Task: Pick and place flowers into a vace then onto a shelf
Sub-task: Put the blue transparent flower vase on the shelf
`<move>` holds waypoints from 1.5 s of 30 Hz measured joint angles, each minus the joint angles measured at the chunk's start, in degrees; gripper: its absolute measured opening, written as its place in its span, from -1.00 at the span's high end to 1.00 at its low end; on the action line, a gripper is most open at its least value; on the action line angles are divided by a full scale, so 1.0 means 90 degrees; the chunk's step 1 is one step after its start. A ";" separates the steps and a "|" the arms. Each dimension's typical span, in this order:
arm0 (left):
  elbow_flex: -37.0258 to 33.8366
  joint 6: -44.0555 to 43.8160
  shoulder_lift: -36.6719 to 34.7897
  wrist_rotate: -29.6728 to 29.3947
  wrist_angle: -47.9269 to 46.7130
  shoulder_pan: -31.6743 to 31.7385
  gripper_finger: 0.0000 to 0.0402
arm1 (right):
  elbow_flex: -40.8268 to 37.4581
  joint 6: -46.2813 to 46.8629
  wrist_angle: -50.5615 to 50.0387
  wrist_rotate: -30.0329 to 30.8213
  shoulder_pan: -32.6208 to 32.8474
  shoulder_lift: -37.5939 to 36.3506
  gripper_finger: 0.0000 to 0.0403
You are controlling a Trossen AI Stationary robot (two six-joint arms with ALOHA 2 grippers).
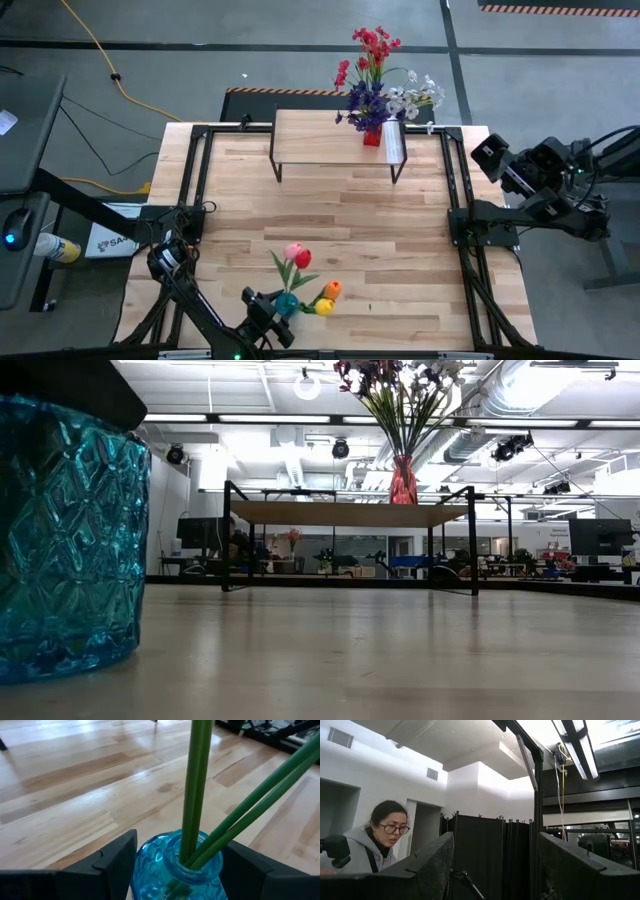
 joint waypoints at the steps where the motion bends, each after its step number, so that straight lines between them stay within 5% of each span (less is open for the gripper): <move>1: 0.0000 -0.0001 0.0002 -0.0034 0.0017 0.0000 -0.41 | 0.0000 0.0000 -0.0027 0.0000 0.0002 0.0000 -0.39; 36: 0.0000 0.0686 0.0013 0.0054 0.0194 0.0359 -0.39 | 0.0000 0.0003 -0.0403 -0.0073 0.0000 0.0000 -0.39; 45: 0.0000 0.0874 0.0010 0.0011 0.0207 0.0552 0.02 | 0.0000 0.0005 -0.0403 -0.0180 0.0000 0.0000 -0.39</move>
